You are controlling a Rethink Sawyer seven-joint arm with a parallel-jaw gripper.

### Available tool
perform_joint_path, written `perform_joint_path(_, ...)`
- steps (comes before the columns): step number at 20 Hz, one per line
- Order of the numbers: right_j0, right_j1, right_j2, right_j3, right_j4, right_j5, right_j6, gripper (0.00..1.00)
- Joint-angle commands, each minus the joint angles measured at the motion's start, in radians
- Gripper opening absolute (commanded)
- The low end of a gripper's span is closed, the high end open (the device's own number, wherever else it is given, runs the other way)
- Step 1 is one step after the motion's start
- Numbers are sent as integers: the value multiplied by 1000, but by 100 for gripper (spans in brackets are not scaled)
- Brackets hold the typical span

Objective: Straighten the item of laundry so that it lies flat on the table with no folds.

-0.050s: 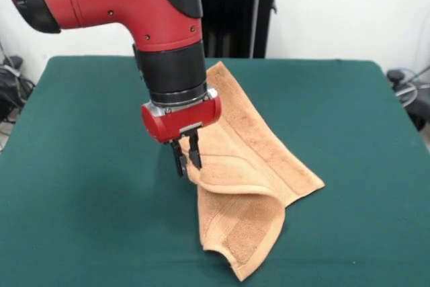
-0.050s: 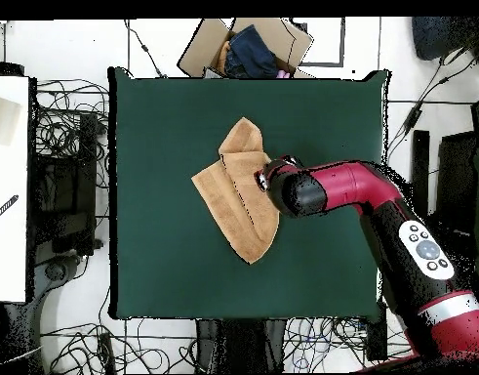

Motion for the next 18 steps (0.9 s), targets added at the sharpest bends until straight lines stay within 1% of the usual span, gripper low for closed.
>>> perform_joint_path(1, -14, 41, 60, -100, 30, 89, -268, 0)
perform_joint_path(9, -19, 37, 52, -100, 37, 63, -285, 0)
perform_joint_path(11, -17, 15, 39, -87, 17, 31, -272, 0)
perform_joint_path(18, 20, -69, -30, -49, -70, -61, -165, 0)
